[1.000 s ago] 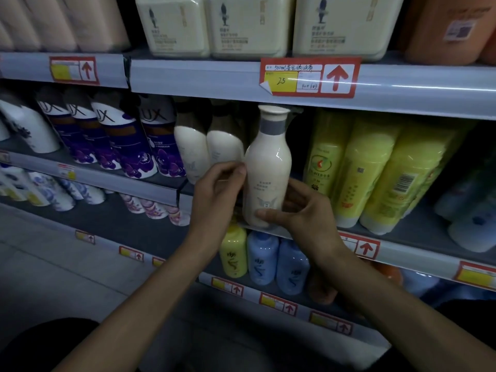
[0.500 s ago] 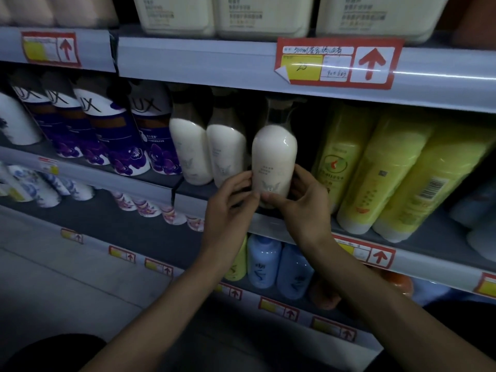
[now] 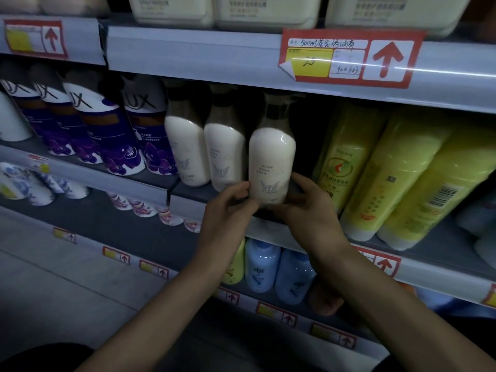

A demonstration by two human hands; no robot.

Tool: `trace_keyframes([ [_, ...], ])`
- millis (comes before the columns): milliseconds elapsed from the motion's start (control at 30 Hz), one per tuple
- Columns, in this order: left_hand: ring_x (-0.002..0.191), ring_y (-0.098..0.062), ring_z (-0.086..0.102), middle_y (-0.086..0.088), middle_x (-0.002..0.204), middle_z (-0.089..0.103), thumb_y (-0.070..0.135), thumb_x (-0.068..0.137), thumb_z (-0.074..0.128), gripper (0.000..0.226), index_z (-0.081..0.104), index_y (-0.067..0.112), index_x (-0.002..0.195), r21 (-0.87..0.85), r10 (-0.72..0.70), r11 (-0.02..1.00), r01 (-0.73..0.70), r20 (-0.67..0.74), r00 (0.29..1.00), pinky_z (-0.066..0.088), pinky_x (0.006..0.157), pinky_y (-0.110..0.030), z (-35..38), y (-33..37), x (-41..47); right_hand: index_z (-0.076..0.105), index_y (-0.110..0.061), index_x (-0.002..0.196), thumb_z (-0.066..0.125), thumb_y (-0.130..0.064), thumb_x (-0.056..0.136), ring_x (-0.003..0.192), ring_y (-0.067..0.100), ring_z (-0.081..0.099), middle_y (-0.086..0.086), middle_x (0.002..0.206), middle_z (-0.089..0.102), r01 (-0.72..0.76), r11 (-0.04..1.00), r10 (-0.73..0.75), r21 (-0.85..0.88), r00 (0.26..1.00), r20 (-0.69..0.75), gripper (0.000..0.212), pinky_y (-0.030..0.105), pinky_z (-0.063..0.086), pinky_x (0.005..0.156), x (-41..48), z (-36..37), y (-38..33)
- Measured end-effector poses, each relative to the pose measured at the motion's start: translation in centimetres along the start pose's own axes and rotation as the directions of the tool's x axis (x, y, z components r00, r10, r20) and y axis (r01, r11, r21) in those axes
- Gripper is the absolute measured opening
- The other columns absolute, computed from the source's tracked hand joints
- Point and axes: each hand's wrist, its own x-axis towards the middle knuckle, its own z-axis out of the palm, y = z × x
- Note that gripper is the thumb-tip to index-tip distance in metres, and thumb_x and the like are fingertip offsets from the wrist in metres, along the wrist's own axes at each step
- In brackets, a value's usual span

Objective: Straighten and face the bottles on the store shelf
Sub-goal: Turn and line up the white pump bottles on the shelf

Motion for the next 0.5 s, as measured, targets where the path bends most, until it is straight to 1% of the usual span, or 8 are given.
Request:
trace_keyframes([
  [33, 0.098, 0.004, 0.07, 0.011, 0.108, 0.077, 0.009, 0.095, 0.068, 0.028, 0.074, 0.023, 0.118, -0.005, -0.002, 1.0, 0.002, 0.006, 1.0, 0.054, 0.083, -0.019, 0.0, 0.2, 0.1, 0.065, -0.026, 0.125, 0.072, 0.012, 0.084, 0.103, 0.018, 0.075, 0.003, 0.111, 0.078, -0.009, 1.0, 0.009, 0.006, 1.0, 0.0, 0.056, 0.047, 0.061, 0.095, 0.1, 0.1, -0.1],
  [100, 0.092, 0.009, 0.069, 0.018, 0.097, 0.078, 0.008, 0.095, 0.066, 0.027, 0.076, 0.03, 0.108, 0.0, 0.009, 1.0, -0.009, 0.035, 0.999, 0.053, 0.078, -0.014, -0.1, 0.4, 0.1, 0.063, -0.02, 0.134, 0.07, 0.012, 0.085, 0.103, 0.018, 0.075, 0.004, 0.11, 0.078, -0.028, 0.999, 0.028, 0.021, 1.0, -0.01, 0.06, 0.047, 0.061, 0.094, 0.3, 0.5, -0.3],
  [167, 0.087, 0.012, 0.068, 0.022, 0.091, 0.077, 0.008, 0.095, 0.065, 0.028, 0.075, 0.033, 0.101, 0.028, 0.028, 0.999, -0.03, 0.067, 0.997, 0.052, 0.073, -0.009, 0.0, 0.7, 0.2, 0.063, -0.02, 0.136, 0.069, 0.012, 0.085, 0.102, 0.015, 0.075, 0.002, 0.11, 0.078, -0.028, 0.999, 0.029, 0.028, 0.999, -0.028, 0.059, 0.046, 0.061, 0.094, 0.4, 0.8, -0.4],
  [267, 0.089, 0.011, 0.068, 0.019, 0.096, 0.078, 0.011, 0.095, 0.065, 0.026, 0.076, 0.032, 0.106, 0.052, 0.028, 0.998, -0.033, 0.082, 0.996, 0.049, 0.07, -0.007, 0.0, 0.9, 0.3, 0.063, -0.019, 0.138, 0.069, 0.009, 0.086, 0.103, 0.012, 0.074, -0.001, 0.11, 0.078, -0.017, 0.999, 0.018, 0.028, 0.999, -0.035, 0.059, 0.043, 0.061, 0.094, 0.4, 1.0, -0.7],
  [333, 0.091, 0.009, 0.068, 0.016, 0.099, 0.078, 0.013, 0.096, 0.064, 0.026, 0.076, 0.029, 0.112, 0.08, 0.014, 0.997, -0.022, 0.095, 0.995, 0.049, 0.07, -0.009, 0.0, 1.0, 0.4, 0.064, -0.02, 0.136, 0.069, 0.008, 0.085, 0.103, 0.013, 0.074, -0.002, 0.109, 0.078, -0.016, 0.999, 0.017, 0.028, 0.999, -0.044, 0.059, 0.044, 0.061, 0.094, 0.3, 1.2, -0.8],
  [400, 0.093, 0.007, 0.067, 0.015, 0.101, 0.077, 0.013, 0.096, 0.063, 0.028, 0.075, 0.029, 0.116, 0.107, 0.008, 0.994, -0.019, 0.104, 0.995, 0.049, 0.071, -0.011, 0.0, 1.0, 0.3, 0.065, -0.023, 0.136, 0.072, -0.001, 0.082, 0.104, 0.013, 0.074, -0.005, 0.109, 0.079, 0.001, 1.0, 0.0, 0.008, 0.999, -0.052, 0.059, 0.046, 0.061, 0.094, 0.0, 1.5, -0.9],
  [500, 0.1, 0.002, 0.068, 0.014, 0.105, 0.076, 0.015, 0.096, 0.064, 0.029, 0.073, 0.03, 0.12, 0.144, 0.011, 0.989, -0.025, 0.097, 0.995, 0.051, 0.081, -0.025, 0.0, 0.9, 0.2, 0.064, -0.029, 0.134, 0.071, -0.016, 0.076, 0.107, 0.012, 0.073, -0.009, 0.111, 0.078, 0.049, 0.999, -0.05, -0.018, 0.997, -0.052, 0.06, 0.047, 0.06, 0.094, 0.0, 2.0, -0.6],
])
